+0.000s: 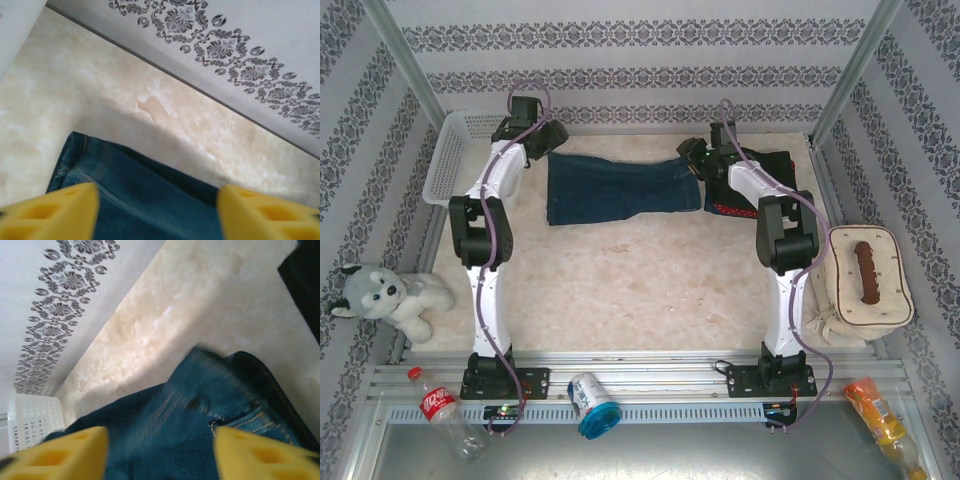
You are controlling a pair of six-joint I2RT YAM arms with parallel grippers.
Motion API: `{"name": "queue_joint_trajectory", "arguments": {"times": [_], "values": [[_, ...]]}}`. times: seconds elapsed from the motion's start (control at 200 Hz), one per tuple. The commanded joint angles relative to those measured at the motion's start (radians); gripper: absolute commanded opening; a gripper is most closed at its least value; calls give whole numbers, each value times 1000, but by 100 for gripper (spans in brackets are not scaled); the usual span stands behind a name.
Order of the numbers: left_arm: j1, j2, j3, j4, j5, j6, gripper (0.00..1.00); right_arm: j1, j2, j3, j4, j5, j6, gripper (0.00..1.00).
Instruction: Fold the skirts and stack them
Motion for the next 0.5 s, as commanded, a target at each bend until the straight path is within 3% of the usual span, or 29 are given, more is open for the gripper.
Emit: {"name": "queue_joint_trajectory", "arguments": {"times": [0.0, 0.09, 0.255, 0.38, 0.495], "values": [[-6, -27, 54, -121, 15, -27, 100, -3, -51, -18, 32, 13, -3, 98], [-23, -100, -35, -102, 46, -52, 100, 5, -107, -87, 77, -5, -9, 98], [-64, -218, -339, 130, 224, -183, 100, 49, -117, -95, 40, -53, -67, 98], [-89, -218, -517, 399, 353, -349, 100, 68, -50, -50, 3, -52, -79, 98], [-105, -172, -561, 493, 391, -412, 100, 76, 27, 9, -27, -80, -83, 98]]}}
